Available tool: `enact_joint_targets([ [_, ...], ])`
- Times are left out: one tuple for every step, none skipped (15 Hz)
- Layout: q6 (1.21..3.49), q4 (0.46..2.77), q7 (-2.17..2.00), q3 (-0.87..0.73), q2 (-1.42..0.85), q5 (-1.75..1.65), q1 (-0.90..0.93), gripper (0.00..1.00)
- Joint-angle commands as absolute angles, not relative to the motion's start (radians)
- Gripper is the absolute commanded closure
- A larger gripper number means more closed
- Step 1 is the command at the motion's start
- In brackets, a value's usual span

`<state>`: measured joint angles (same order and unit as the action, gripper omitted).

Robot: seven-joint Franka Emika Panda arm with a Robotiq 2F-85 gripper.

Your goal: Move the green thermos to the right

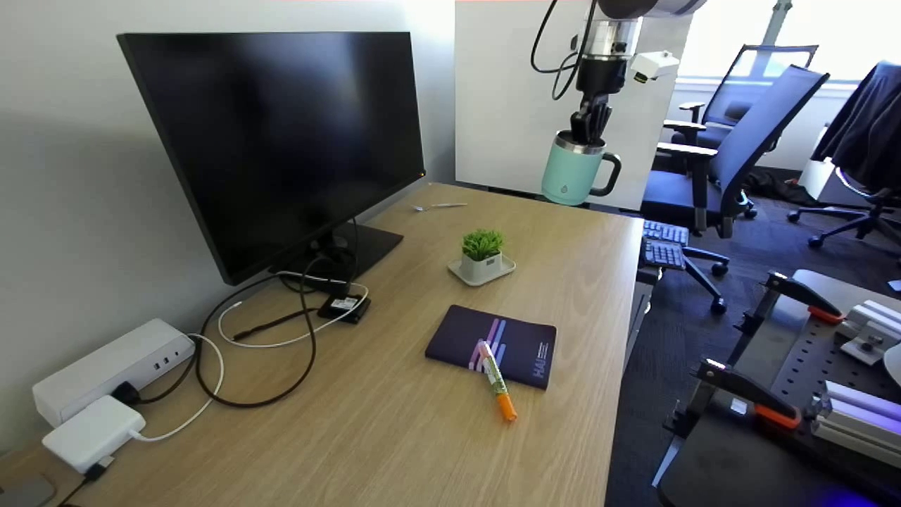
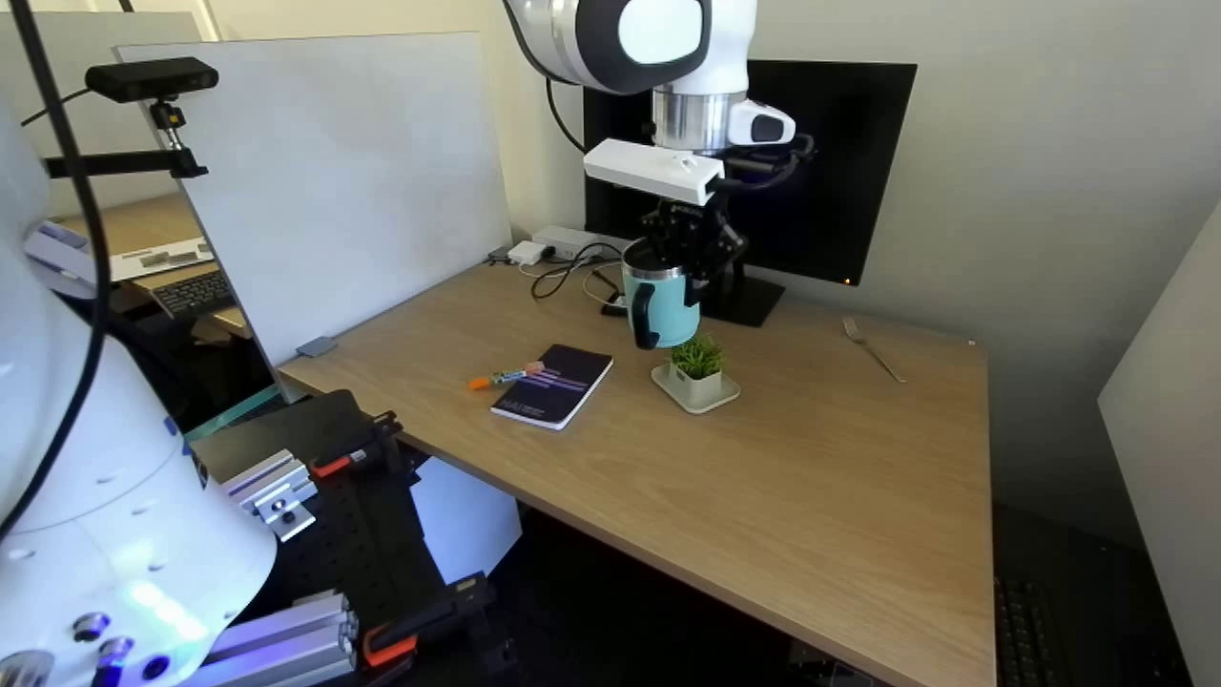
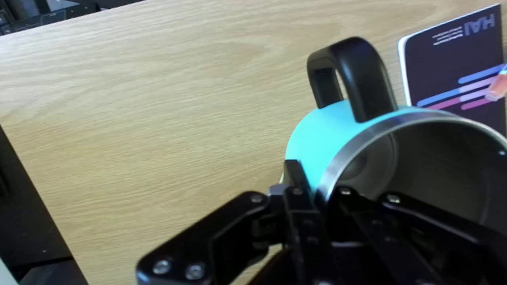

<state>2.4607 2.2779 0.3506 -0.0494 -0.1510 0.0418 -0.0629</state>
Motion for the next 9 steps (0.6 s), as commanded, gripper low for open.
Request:
enact_joint_targets([
  [2.435, 2.215, 0.404, -0.063, -0.199, -0.001, -0.099, 0.98],
  [2.444, 2.206, 0.414, -0.067, -0.218, -0.008, -0.108, 0.98],
  [2.452, 2.198, 0.421, -0.071, -0.239, -0.018, -0.116, 0.98],
  [2.458, 2.19, 0.421, -0.073, -0.262, -0.027, -0.122, 0.98],
  [2.463, 2.184, 0.423, -0.073, -0.288, -0.03, -0.13, 0.98],
  [2.471, 2.178, 0.422, -0.071, -0.319, -0.03, -0.137, 0.98],
  [2.475, 2.172, 0.422, -0.069, -0.345, -0.029, -0.143, 0.98],
  [2.486, 2.166, 0.42, -0.067, -0.375, -0.031, -0.147, 0.98],
  [2.494, 2.158, 0.418, -0.064, -0.401, -0.035, -0.15, 0.98],
])
